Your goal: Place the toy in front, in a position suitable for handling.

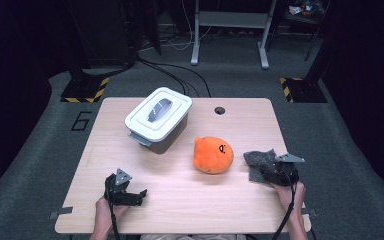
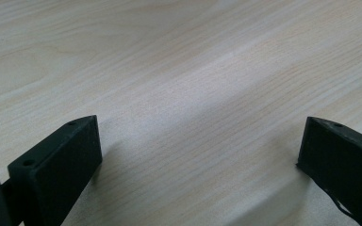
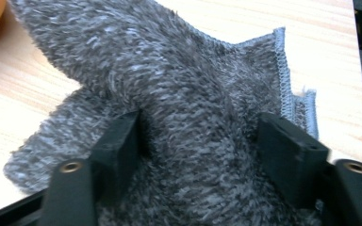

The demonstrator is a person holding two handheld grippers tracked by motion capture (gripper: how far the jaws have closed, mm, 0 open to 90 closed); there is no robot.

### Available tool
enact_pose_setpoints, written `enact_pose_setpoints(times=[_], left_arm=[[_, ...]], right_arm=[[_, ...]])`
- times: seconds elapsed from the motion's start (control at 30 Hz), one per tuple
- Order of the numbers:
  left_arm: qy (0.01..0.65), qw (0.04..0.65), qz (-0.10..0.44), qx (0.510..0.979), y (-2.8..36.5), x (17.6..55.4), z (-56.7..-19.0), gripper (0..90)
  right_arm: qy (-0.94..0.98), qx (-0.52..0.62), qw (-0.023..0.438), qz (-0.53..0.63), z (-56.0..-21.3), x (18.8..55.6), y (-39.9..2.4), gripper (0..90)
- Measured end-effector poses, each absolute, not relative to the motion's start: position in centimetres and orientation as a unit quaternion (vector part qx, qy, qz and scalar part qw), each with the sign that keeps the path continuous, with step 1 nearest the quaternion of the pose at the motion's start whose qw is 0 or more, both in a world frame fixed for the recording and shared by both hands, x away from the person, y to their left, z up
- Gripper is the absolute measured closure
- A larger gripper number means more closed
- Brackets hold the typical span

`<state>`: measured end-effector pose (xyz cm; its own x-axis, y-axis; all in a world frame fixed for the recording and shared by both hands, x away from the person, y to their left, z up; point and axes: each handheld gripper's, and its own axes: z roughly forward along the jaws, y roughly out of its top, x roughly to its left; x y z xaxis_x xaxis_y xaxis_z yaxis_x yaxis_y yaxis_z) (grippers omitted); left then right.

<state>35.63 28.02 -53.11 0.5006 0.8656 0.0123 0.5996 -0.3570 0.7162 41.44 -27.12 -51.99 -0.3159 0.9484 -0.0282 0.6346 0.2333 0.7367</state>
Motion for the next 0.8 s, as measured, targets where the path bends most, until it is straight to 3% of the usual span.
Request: enact_pose_setpoints(times=[0.23, 0.5, 0.8], left_arm=[[0.448, 0.337, 0.196, 0.805, 27.8, 35.8, -53.1, 0.0], [0.432, 0.378, 0.179, 0.799, 26.2, 36.0, -51.9, 0.0], [0.381, 0.401, 0.168, 0.816, 22.8, 36.9, -49.8, 0.6]], right_arm=[[0.737, 0.531, 0.238, 0.343, -52.3, 41.2, -27.3, 14.5], [0.734, 0.523, 0.252, 0.352, -51.6, 40.5, -27.5, 9.6], [0.733, 0.524, 0.233, 0.366, -51.9, 38.8, -28.7, 7.9]])
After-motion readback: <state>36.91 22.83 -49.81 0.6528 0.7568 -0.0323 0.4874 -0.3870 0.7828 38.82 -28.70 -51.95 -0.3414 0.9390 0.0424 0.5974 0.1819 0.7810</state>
